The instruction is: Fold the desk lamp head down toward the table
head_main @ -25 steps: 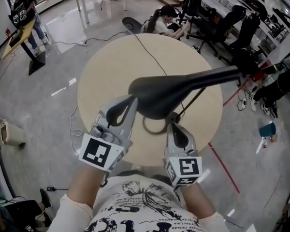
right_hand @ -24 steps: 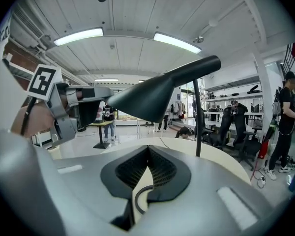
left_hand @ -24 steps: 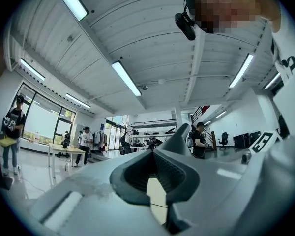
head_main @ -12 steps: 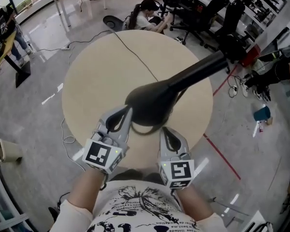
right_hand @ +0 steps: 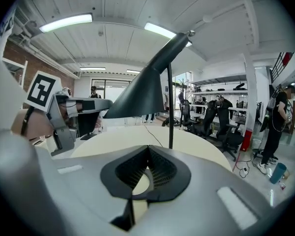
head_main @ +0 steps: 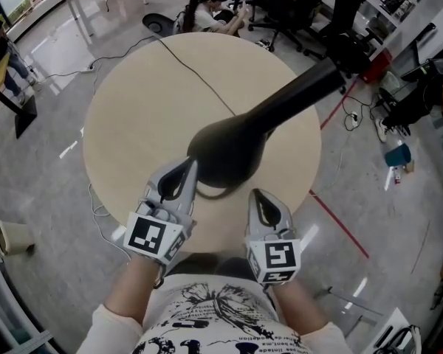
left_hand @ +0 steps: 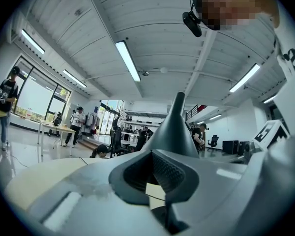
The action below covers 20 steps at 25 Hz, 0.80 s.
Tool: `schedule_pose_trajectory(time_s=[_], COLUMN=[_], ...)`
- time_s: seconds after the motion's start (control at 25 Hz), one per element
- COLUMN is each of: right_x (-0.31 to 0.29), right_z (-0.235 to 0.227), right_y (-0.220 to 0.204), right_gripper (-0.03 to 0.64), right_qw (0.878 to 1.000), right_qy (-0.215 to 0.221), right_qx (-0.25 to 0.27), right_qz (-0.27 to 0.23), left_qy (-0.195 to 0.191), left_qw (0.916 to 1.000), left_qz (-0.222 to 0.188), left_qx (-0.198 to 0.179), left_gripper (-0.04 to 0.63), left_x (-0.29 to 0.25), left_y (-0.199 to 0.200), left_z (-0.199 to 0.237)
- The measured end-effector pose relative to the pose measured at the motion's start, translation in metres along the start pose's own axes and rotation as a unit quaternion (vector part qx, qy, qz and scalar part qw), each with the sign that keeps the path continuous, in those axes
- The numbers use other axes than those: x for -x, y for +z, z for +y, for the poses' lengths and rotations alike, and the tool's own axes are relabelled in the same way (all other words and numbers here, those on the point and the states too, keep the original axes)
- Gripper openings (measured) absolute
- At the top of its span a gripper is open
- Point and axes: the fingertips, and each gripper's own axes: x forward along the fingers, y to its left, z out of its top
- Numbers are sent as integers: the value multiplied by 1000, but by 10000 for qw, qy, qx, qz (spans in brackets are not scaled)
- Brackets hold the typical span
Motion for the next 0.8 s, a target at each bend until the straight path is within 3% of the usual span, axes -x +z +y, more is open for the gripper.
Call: schedule_pose_trajectory(time_s=[0.24, 0.36, 0.8], right_x=[4, 7, 72], right_z=[-2, -2, -17], right_y=[8, 14, 32], right_gripper=[9, 9, 9], right_qw=[9999, 9995, 9966], right_qy=[40, 80, 377], right_qx=[24, 45, 182], right_qz=[-108, -287, -712], left_qy=[110, 234, 779], left_qw=[9993, 9994, 9965], left_qz=[252, 159, 55], left_qx=[-241, -189, -289], left_gripper=[-5, -5, -5], left_x=[2, 11, 57], left_y=[1, 10, 35], left_z=[-3, -12, -96])
